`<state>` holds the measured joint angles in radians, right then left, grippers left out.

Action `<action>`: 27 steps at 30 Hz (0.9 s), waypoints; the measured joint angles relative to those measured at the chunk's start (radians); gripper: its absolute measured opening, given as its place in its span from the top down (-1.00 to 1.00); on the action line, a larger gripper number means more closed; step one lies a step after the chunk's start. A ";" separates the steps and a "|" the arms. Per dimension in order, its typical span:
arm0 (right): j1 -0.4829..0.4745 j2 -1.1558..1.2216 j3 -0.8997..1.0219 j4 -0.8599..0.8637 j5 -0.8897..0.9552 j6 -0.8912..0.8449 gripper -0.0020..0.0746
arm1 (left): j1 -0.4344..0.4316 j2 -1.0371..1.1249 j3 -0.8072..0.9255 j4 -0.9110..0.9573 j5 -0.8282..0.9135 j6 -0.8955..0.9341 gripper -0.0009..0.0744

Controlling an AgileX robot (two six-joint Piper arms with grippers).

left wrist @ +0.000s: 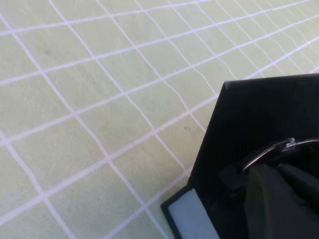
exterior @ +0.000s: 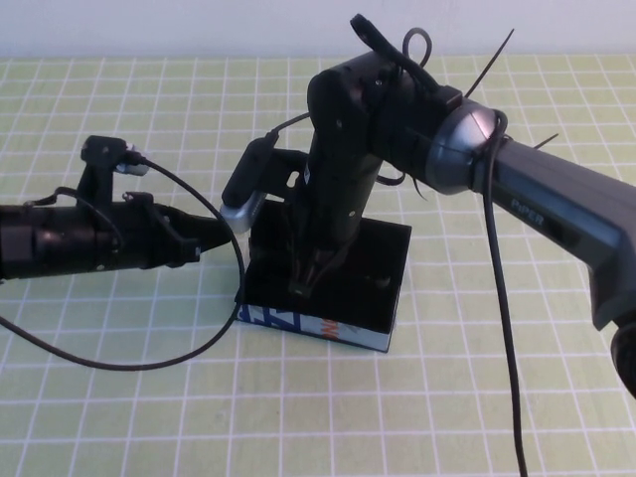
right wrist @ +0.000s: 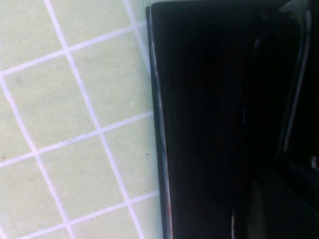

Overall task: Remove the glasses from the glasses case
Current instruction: Pick up the glasses from the glasses case, then place the glasses on the table

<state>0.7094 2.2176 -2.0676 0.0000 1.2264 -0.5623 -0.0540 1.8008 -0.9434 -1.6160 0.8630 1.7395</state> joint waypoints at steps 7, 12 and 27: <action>0.000 -0.044 0.000 0.028 0.006 0.015 0.94 | 0.055 -0.038 0.000 0.046 0.017 -0.038 0.99; 0.000 -0.109 0.000 0.042 0.008 0.043 0.94 | 0.104 -0.061 0.000 0.052 0.066 -0.039 0.99; -0.135 -0.308 -0.002 -0.055 0.022 0.377 0.94 | 0.136 -0.072 0.000 0.046 0.098 -0.042 0.99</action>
<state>0.5743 1.9099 -2.0693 -0.0554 1.2488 -0.1853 0.0821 1.7287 -0.9434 -1.5703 0.9610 1.6977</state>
